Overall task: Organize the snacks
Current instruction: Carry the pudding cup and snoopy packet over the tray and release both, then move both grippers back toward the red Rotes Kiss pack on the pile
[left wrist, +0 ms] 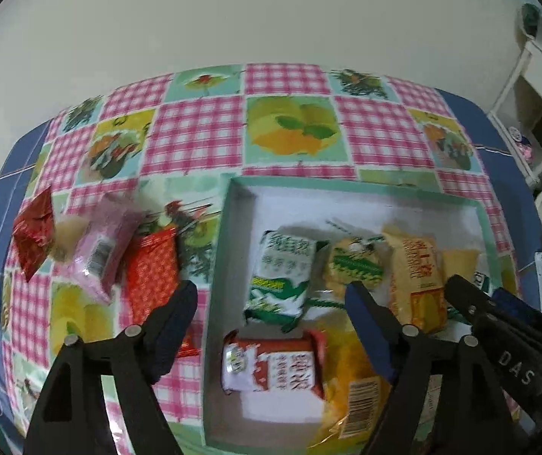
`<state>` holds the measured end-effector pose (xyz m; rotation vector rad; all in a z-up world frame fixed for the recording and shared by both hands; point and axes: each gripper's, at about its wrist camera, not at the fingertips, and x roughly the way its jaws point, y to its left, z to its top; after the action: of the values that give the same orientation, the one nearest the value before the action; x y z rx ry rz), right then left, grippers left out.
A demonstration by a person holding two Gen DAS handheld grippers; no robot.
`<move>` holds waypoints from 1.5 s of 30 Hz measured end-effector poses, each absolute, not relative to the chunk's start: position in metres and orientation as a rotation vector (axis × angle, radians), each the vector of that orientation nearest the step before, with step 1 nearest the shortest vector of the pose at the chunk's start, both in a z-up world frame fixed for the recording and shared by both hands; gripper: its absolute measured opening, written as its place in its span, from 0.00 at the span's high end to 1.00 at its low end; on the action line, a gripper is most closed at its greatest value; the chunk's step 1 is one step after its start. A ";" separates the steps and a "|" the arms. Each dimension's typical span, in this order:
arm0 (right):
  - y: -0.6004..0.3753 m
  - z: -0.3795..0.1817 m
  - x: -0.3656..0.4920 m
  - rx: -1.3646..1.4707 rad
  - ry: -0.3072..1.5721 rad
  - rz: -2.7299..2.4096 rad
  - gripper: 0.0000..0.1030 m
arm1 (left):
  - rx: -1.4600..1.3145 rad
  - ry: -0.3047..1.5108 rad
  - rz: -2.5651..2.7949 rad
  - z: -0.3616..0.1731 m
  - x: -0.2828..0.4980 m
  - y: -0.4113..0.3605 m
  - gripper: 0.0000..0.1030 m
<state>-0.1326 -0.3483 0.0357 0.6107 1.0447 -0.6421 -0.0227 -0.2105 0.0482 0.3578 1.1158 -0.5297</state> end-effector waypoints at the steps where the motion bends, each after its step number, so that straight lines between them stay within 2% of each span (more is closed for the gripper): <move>1: -0.348 0.036 -0.133 0.612 1.048 -0.644 0.25 | 0.357 1.116 -0.523 0.049 -0.022 -0.208 0.21; 3: -0.347 0.036 -0.135 0.620 1.053 -0.639 0.21 | 0.350 1.119 -0.510 0.052 -0.021 -0.203 0.21; 7: -0.342 0.039 -0.136 0.605 1.060 -0.637 0.04 | 0.329 1.124 -0.493 0.057 -0.021 -0.193 0.21; 9: -0.339 0.039 -0.137 0.602 1.061 -0.638 0.00 | 0.323 1.124 -0.485 0.059 -0.021 -0.187 0.21; 17: -0.322 0.042 -0.140 0.560 1.077 -0.641 0.00 | 0.305 1.132 -0.423 0.062 -0.019 -0.160 0.21; 22: -0.309 0.044 -0.138 0.548 1.075 -0.617 0.00 | 0.295 1.116 -0.404 0.068 -0.019 -0.145 0.09; 36: -0.277 0.048 -0.113 0.460 1.076 -0.608 0.00 | 0.249 1.112 -0.327 0.072 0.001 -0.111 0.08; 38: -0.271 0.047 -0.107 0.453 1.080 -0.606 0.00 | 0.240 1.116 -0.311 0.071 0.006 -0.106 0.07; 40: -0.265 0.046 -0.101 0.446 1.086 -0.599 0.00 | 0.224 1.118 -0.296 0.072 0.010 -0.100 0.00; 45: -0.243 0.042 -0.084 0.428 1.112 -0.560 0.00 | 0.170 1.125 -0.270 0.074 0.023 -0.081 0.00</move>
<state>-0.0842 -0.2427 0.0422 0.4282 1.1118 -0.5604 0.0231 -0.0811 0.0744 0.1698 1.1254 -0.2696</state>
